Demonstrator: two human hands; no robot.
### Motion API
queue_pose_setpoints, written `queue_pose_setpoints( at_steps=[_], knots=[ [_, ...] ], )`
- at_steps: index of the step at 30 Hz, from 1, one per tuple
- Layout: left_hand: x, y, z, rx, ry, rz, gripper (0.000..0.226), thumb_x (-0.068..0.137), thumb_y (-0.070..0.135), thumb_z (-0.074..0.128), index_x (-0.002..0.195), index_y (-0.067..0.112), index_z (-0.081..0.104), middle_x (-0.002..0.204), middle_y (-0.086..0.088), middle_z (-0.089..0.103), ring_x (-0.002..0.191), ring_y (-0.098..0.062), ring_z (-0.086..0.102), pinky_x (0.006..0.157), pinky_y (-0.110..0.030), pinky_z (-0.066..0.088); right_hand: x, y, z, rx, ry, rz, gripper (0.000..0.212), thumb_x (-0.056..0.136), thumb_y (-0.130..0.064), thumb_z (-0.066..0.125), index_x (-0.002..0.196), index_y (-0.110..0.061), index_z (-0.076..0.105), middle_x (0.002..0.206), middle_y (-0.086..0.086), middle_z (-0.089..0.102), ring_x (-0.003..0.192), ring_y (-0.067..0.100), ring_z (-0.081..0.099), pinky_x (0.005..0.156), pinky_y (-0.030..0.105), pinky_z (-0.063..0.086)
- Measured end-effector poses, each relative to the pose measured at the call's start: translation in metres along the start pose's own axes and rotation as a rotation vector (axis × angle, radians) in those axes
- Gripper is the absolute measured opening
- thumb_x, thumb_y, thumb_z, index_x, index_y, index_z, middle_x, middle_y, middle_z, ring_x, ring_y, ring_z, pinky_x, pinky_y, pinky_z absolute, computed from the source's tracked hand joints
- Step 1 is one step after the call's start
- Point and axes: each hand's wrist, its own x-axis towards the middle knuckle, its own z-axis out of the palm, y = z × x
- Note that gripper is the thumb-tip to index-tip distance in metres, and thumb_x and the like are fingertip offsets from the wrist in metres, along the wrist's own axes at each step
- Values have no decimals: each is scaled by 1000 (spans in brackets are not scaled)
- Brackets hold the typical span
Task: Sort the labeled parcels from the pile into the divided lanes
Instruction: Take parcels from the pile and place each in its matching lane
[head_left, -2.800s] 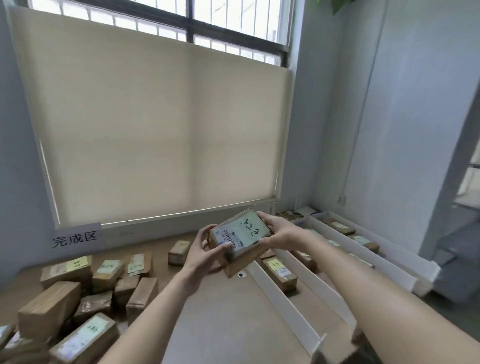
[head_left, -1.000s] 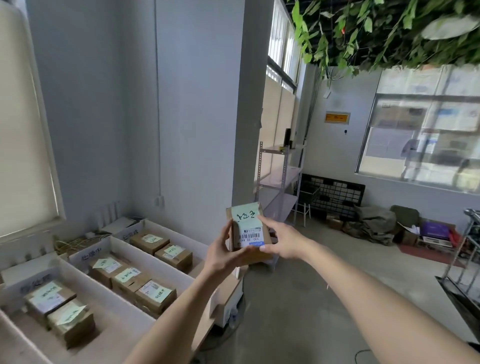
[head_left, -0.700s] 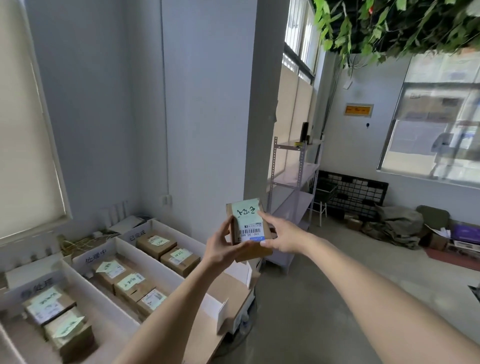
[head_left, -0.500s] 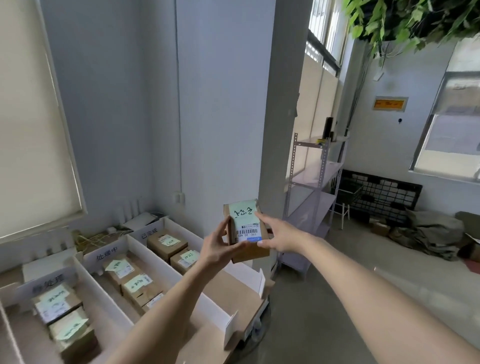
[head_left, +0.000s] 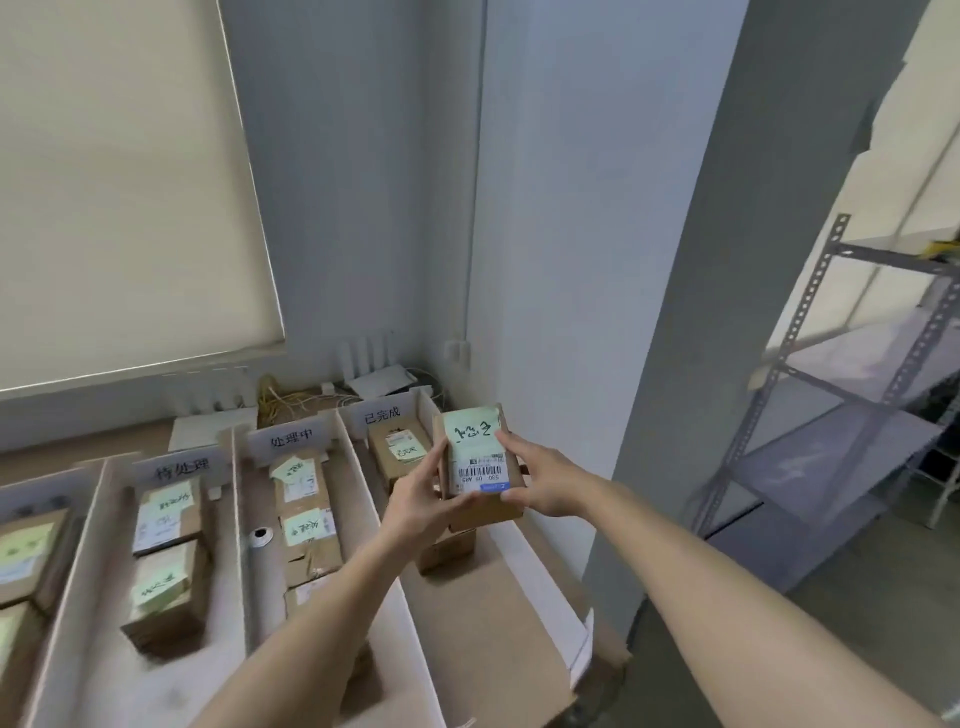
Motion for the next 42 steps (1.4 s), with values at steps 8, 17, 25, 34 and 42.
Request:
queue_pose_setpoints(
  at_steps=[8,17,25,34,42],
  knots=[
    [44,-39,47,51,126,-131,97,79,41,81,156,36,22,133,12,54,117,-3,51,94,-27,50,91,70,5,37,-155,-121,96,91,-10,73,162,-29,11,167,-9,21,147,17,36,120,38,33],
    [57,-105,94,61,136,-280,94,82,33,80,156,32,21,121,22,48,113,-5,53,83,-16,50,142,137,60,59,-272,-99,94,93,-13,72,162,-36,12,165,-14,23,145,15,38,117,35,38],
    [45,-183,143,40,73,-392,97,79,39,81,153,42,19,116,36,48,111,-3,54,94,-30,52,163,202,131,8,-388,-43,95,93,-13,71,163,-32,9,168,-13,13,151,14,27,123,35,28],
    [37,-252,179,13,44,-488,100,81,32,80,156,37,14,127,28,50,112,4,51,81,2,36,181,253,203,-19,-451,12,95,96,-19,67,161,-41,1,170,-13,3,155,15,15,126,41,21],
    [41,-281,190,33,78,-546,99,81,29,80,156,39,15,128,22,54,109,2,52,78,0,36,197,268,230,-15,-460,12,95,97,-17,66,160,-46,0,169,-17,-1,154,15,19,124,38,26]
  ],
)
